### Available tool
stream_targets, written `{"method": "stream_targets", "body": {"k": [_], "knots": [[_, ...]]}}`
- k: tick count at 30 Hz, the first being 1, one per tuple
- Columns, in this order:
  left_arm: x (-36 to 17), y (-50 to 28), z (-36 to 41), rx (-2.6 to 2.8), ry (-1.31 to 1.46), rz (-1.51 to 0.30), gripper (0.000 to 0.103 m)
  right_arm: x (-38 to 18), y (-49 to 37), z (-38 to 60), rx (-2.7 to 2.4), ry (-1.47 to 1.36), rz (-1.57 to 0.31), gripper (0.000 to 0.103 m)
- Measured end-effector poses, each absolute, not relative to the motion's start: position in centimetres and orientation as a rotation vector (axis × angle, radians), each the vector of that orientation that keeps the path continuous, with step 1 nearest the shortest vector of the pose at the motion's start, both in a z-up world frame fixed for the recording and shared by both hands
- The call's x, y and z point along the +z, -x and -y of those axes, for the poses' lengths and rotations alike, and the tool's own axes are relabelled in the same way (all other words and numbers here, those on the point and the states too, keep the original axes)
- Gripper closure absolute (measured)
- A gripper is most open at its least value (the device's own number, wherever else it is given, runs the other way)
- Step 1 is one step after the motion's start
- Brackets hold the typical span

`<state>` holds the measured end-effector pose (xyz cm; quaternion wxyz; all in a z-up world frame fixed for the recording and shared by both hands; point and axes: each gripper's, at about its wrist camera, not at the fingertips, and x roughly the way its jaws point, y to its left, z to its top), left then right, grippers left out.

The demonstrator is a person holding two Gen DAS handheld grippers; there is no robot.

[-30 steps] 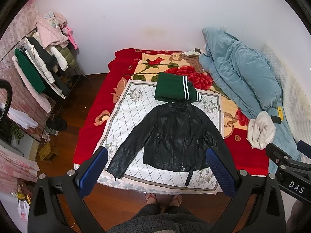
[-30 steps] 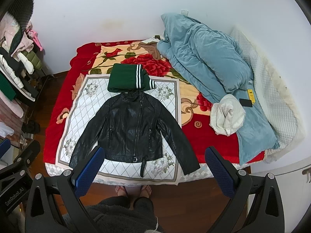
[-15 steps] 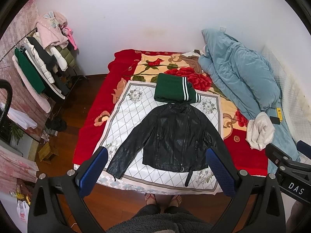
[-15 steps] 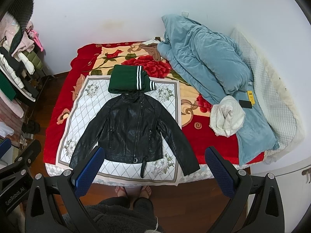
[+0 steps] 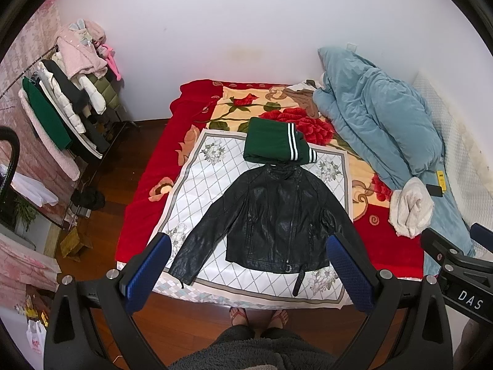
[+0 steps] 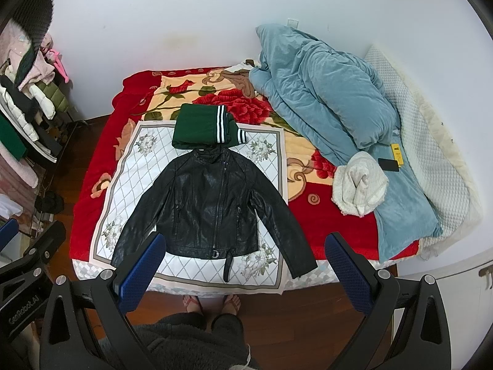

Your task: Fold large clothes

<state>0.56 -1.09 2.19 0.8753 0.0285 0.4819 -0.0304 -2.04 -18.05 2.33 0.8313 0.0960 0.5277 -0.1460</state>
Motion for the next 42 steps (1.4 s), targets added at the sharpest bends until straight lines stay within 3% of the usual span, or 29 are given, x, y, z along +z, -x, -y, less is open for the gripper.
{"method": "stream_targets", "body": {"k": [13, 18, 20, 25, 37, 41, 42], "knots": [[1.5, -3.7, 1.6, -0.071, -0.078, -0.980, 0.000, 2.8, 1.0, 17.7, -0.323, -0.221, -1.118, 0.000], [-3.3, -7.8, 0.7, -0.025, -0.115, -0.956, 0.000, -2.3, -1.2, 20.8, -0.368, -0.371, -1.094, 0.000], [-6.5, -8.6, -0.1, -0.013, -0.143, -0.923, 0.000, -6.6, -1.2, 23.2, -0.441, -0.472, -1.127, 0.000], [-15.1, -13.6, 1.8, 0.006, -0.198, -0.993, 0.000, -19.2, -0.1, 29.4, -0.609, -0.719, -1.210, 0.043], [-38.7, -19.2, 12.4, 0.023, -0.324, -1.236, 0.000, -60.0, 10.3, 38.1, -0.846, -1.644, -1.110, 0.041], [-45.6, -19.9, 16.2, 0.010, -0.340, -1.332, 0.000, -69.1, 13.3, 38.3, -0.952, -1.850, -0.971, 0.041], [-47.1, -19.9, 17.1, 0.003, -0.335, -1.360, 0.000, -70.8, 14.1, 38.4, -0.980, -1.887, -0.924, 0.045]]}}
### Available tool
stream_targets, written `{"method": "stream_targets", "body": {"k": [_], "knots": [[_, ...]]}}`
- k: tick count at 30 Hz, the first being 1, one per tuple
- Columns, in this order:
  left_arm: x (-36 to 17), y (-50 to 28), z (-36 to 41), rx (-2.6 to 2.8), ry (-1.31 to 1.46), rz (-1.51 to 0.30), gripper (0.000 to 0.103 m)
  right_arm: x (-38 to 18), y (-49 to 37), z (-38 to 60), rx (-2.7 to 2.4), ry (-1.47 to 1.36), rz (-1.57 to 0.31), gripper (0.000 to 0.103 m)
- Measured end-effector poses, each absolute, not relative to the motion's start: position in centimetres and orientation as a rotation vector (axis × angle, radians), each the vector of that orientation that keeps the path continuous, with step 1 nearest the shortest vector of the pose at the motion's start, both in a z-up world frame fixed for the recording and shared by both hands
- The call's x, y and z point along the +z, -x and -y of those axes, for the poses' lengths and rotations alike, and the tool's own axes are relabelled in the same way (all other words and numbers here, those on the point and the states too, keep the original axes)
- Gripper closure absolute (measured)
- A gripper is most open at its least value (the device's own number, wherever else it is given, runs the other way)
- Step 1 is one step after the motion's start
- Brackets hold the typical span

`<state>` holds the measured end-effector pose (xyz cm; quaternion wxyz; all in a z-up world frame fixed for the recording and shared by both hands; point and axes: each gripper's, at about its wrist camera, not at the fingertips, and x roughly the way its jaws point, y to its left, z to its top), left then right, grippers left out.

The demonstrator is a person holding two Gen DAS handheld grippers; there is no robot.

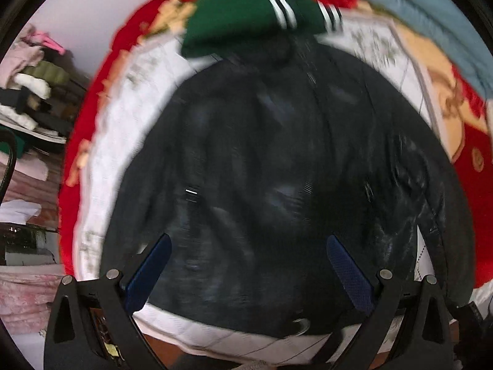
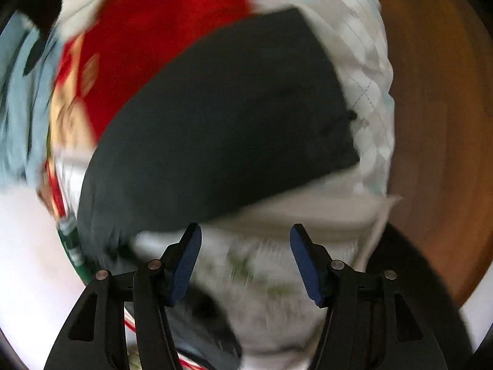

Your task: Fold large clothes

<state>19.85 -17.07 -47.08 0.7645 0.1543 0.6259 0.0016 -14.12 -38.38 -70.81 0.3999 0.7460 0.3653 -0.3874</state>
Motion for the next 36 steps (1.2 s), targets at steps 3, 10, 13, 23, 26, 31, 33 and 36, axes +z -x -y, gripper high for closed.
{"method": "stream_targets", "body": {"k": [3, 10, 13, 23, 26, 31, 33, 36], "knots": [[-50.4, -20.4, 19.3, -0.032, -0.334, -1.420, 0.000, -71.3, 15.4, 38.9, -1.021, -1.882, -0.736, 0.074], [-53.5, -19.8, 23.2, -0.152, -0.360, -1.441, 0.000, -71.6, 14.1, 39.6, -0.944, -1.810, -0.615, 0.067], [-54.4, -19.5, 23.9, -0.180, -0.374, -1.454, 0.000, -74.0, 13.7, 39.5, -0.910, -1.878, -0.517, 0.054], [-52.4, -20.3, 24.0, -0.180, -0.411, -1.380, 0.000, -69.3, 10.9, 39.5, -0.958, -1.781, -0.384, 0.091], [-51.4, -20.4, 23.9, -0.186, -0.400, -1.360, 0.000, -67.1, 9.5, 40.1, -0.957, -1.713, -0.435, 0.092], [-50.6, -20.0, 23.9, -0.182, -0.392, -1.365, 0.000, -66.9, 10.5, 40.4, -0.966, -1.660, -0.511, 0.091], [-50.9, -20.2, 23.9, -0.183, -0.387, -1.368, 0.000, -66.0, 11.0, 39.8, -0.976, -1.668, -0.481, 0.091], [-51.5, -20.4, 23.7, -0.188, -0.384, -1.366, 0.000, -64.8, 12.3, 39.3, -0.968, -1.623, -0.477, 0.091]]}}
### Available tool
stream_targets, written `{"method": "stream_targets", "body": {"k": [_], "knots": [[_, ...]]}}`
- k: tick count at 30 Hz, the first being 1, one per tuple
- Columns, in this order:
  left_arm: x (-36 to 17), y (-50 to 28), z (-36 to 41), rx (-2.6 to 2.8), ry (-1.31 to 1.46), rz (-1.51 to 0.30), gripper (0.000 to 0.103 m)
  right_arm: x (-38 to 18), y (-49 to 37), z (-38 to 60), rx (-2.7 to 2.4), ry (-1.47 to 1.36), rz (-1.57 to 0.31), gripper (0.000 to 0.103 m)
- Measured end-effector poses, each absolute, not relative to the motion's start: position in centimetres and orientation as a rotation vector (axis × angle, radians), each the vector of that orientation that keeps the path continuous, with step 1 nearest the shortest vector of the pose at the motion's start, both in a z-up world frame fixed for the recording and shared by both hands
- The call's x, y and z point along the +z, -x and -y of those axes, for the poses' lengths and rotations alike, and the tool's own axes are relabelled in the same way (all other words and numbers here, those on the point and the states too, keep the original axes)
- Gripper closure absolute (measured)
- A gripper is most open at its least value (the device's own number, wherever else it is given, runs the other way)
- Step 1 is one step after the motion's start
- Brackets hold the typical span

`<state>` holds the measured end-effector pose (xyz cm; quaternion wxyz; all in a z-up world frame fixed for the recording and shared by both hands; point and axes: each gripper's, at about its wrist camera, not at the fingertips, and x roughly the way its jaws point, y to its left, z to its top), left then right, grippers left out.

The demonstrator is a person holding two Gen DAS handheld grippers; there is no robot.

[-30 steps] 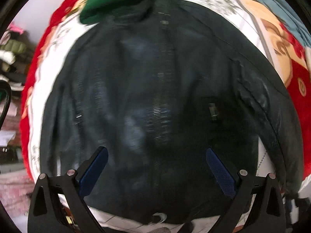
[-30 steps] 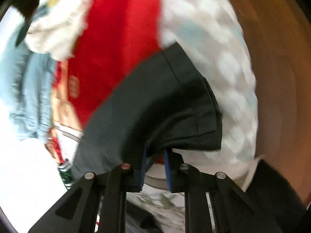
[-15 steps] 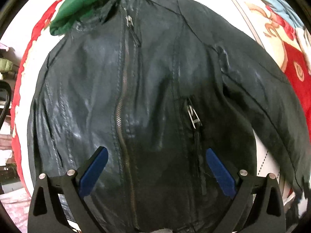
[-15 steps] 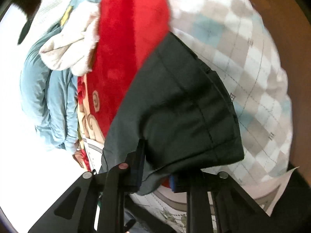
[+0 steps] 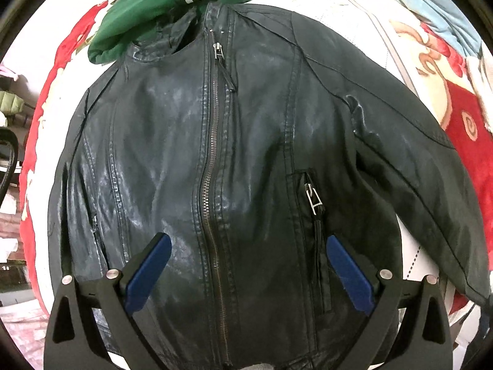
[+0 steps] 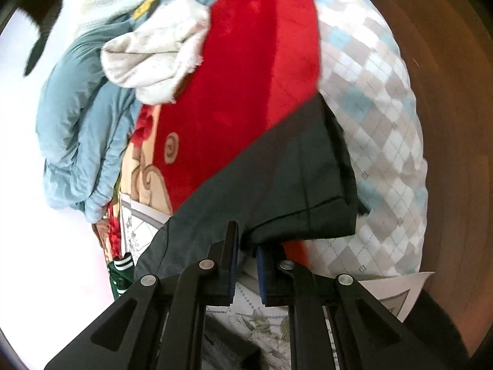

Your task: Fold large clothes

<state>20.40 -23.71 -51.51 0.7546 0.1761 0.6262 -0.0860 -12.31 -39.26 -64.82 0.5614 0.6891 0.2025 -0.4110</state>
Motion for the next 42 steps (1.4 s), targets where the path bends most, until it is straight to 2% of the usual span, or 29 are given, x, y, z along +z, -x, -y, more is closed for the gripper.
{"method": "stream_targets", "body": {"k": [3, 6, 7, 10, 14, 15, 18, 21, 23, 25, 27, 29, 30, 33, 35, 36, 37, 39, 42], "knots": [[-51.9, -20.1, 23.8, -0.192, -0.384, -1.372, 0.000, -66.3, 12.1, 40.2, -0.945, -1.611, -0.476, 0.091], [-52.2, -19.9, 24.2, -0.200, -0.384, -1.380, 0.000, -68.9, 11.9, 41.1, -0.956, -1.667, -0.492, 0.077], [-52.2, -19.6, 24.4, -0.201, -0.385, -1.379, 0.000, -69.8, 12.0, 41.2, -0.955, -1.697, -0.480, 0.069], [-52.5, -19.6, 24.6, -0.203, -0.388, -1.376, 0.000, -71.4, 12.4, 41.0, -0.947, -1.751, -0.401, 0.058], [-52.6, -19.6, 24.8, -0.201, -0.383, -1.375, 0.000, -70.5, 12.0, 40.6, -0.966, -1.726, -0.380, 0.053], [-52.6, -19.8, 24.7, -0.200, -0.377, -1.375, 0.000, -69.9, 11.8, 40.6, -0.960, -1.714, -0.362, 0.053], [-52.3, -19.8, 24.7, -0.198, -0.363, -1.372, 0.000, -68.3, 11.9, 40.7, -0.931, -1.643, -0.312, 0.065], [-52.4, -20.0, 24.6, -0.197, -0.358, -1.373, 0.000, -70.9, 12.0, 41.6, -0.944, -1.682, -0.376, 0.065], [-52.5, -19.9, 24.7, -0.200, -0.360, -1.370, 0.000, -72.4, 12.2, 41.8, -0.941, -1.711, -0.352, 0.064], [-52.7, -19.9, 24.7, -0.201, -0.362, -1.371, 0.000, -72.1, 11.7, 41.9, -0.955, -1.679, -0.355, 0.059], [-52.7, -20.0, 24.8, -0.199, -0.355, -1.374, 0.000, -70.9, 11.0, 41.7, -0.974, -1.614, -0.376, 0.059], [-52.7, -20.2, 25.0, -0.201, -0.347, -1.368, 0.000, -69.4, 10.6, 41.6, -0.964, -1.577, -0.336, 0.074], [-52.6, -20.4, 25.0, -0.203, -0.343, -1.366, 0.000, -68.8, 10.4, 41.6, -0.942, -1.562, -0.311, 0.093], [-52.5, -20.6, 25.5, -0.210, -0.334, -1.363, 0.000, -67.3, 10.0, 41.8, -0.935, -1.487, -0.291, 0.093], [-52.5, -20.7, 26.1, -0.217, -0.334, -1.360, 0.000, -69.2, 10.0, 42.5, -0.970, -1.521, -0.402, 0.083], [-52.6, -20.8, 26.3, -0.220, -0.336, -1.359, 0.000, -70.0, 10.0, 42.8, -0.974, -1.548, -0.420, 0.066], [-52.7, -20.7, 26.5, -0.222, -0.338, -1.359, 0.000, -71.0, 10.2, 43.0, -0.965, -1.589, -0.414, 0.056], [-53.0, -20.6, 27.1, -0.229, -0.345, -1.360, 0.000, -72.2, 10.6, 43.5, -0.938, -1.650, -0.292, 0.048], [-53.8, -20.7, 27.9, -0.233, -0.357, -1.357, 0.000, -72.5, 9.8, 44.7, -0.945, -1.628, -0.264, 0.046]]}}
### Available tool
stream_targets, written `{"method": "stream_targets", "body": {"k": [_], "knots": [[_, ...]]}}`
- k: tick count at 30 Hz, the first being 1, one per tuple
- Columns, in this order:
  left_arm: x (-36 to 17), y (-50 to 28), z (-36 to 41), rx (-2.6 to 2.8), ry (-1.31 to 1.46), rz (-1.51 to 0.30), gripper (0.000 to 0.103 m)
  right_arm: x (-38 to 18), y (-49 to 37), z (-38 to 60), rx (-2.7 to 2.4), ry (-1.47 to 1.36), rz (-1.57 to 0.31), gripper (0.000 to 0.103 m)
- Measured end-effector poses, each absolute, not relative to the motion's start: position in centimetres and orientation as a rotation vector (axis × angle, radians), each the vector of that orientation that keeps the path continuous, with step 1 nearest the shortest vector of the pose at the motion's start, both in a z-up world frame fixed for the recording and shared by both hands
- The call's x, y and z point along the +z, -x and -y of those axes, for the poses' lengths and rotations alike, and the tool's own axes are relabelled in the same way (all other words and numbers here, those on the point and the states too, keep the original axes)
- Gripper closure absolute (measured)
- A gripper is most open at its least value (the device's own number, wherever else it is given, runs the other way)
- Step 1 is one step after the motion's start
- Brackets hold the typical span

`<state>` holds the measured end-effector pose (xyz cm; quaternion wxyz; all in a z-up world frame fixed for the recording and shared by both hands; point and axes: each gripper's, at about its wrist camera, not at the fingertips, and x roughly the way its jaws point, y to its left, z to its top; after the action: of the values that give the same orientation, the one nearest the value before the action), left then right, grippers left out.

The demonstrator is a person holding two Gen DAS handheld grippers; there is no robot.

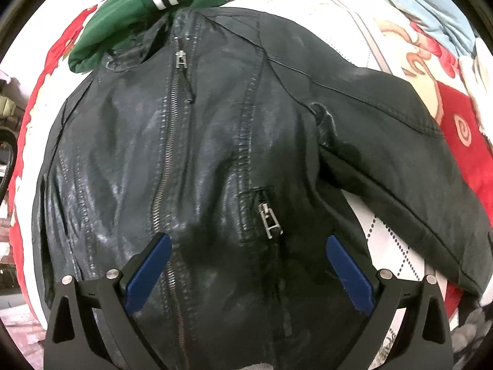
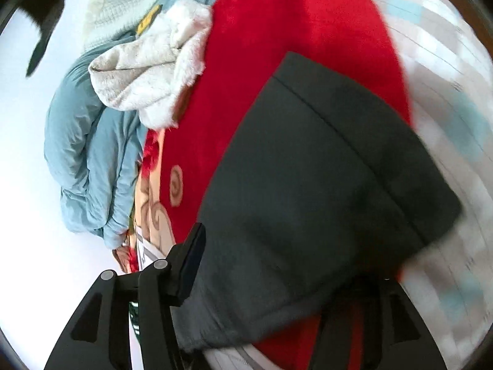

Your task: Fold large clothes

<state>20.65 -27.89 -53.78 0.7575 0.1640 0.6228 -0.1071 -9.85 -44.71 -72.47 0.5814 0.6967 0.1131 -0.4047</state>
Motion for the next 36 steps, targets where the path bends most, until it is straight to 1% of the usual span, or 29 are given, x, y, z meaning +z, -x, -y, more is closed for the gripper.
{"method": "stream_targets", "body": {"k": [1, 2, 3, 6, 10, 14, 18, 20, 21, 25, 26, 27, 29, 32, 33, 35, 36], "knots": [[-54.0, -20.8, 28.1, -0.234, -0.361, -1.356, 0.000, -72.4, 9.5, 44.9, -0.953, -1.616, -0.268, 0.059], [-54.3, -20.8, 28.2, -0.233, -0.363, -1.355, 0.000, -72.3, 9.0, 45.2, -0.952, -1.601, -0.268, 0.076], [-54.5, -21.0, 28.4, -0.233, -0.364, -1.355, 0.000, -72.4, 8.4, 45.7, -0.937, -1.601, -0.284, 0.096], [-54.9, -21.7, 28.6, -0.230, -0.358, -1.359, 0.000, -70.4, 6.4, 46.9, -0.907, -1.570, -0.278, 0.097], [-53.7, -23.3, 27.6, -0.208, -0.305, -1.363, 0.000, -64.5, 3.5, 47.8, -0.847, -1.455, -0.281, 0.097], [-51.9, -25.2, 25.1, -0.163, -0.219, -1.379, 0.000, -57.3, -0.3, 47.0, -0.746, -1.339, -0.279, 0.098], [-49.7, -27.4, 20.1, -0.091, -0.133, -1.365, 0.000, -52.1, -6.0, 44.6, -0.618, -1.257, -0.320, 0.098], [-48.8, -28.5, 16.4, -0.025, -0.093, -1.348, 0.000, -50.1, -10.3, 42.2, -0.537, -1.195, -0.376, 0.098], [-48.5, -28.6, 15.9, -0.003, -0.082, -1.343, 0.000, -49.3, -12.9, 40.6, -0.490, -1.151, -0.415, 0.098], [-48.6, -30.2, 7.7, 0.163, -0.029, -1.315, 0.000, -49.2, -21.8, 33.9, -0.339, -1.007, -0.593, 0.098], [-48.8, -29.7, 6.8, 0.192, -0.026, -1.313, 0.000, -49.9, -24.8, 31.1, -0.299, -0.950, -0.661, 0.098], [-49.4, -29.7, 4.0, 0.245, -0.018, -1.314, 0.000, -50.7, -27.5, 28.3, -0.255, -0.895, -0.727, 0.098], [-49.9, -29.4, 0.9, 0.310, -0.001, -1.321, 0.000, -53.1, -32.4, 22.6, -0.187, -0.755, -0.874, 0.098], [-51.5, -28.6, -5.4, 0.412, 0.051, -1.351, 0.000, -57.9, -38.4, 13.4, -0.071, -0.546, -1.119, 0.098], [-51.8, -28.4, -6.5, 0.427, 0.062, -1.358, 0.000, -59.6, -39.7, 10.2, -0.031, -0.463, -1.193, 0.097], [-52.5, -28.0, -9.4, 0.456, 0.095, -1.374, 0.000, -62.0, -41.2, 4.5, 0.036, -0.308, -1.304, 0.090], [-52.5, -27.5, -10.7, 0.466, 0.117, -1.378, 0.000, -62.6, -41.5, 3.6, 0.057, -0.271, -1.326, 0.078]]}}
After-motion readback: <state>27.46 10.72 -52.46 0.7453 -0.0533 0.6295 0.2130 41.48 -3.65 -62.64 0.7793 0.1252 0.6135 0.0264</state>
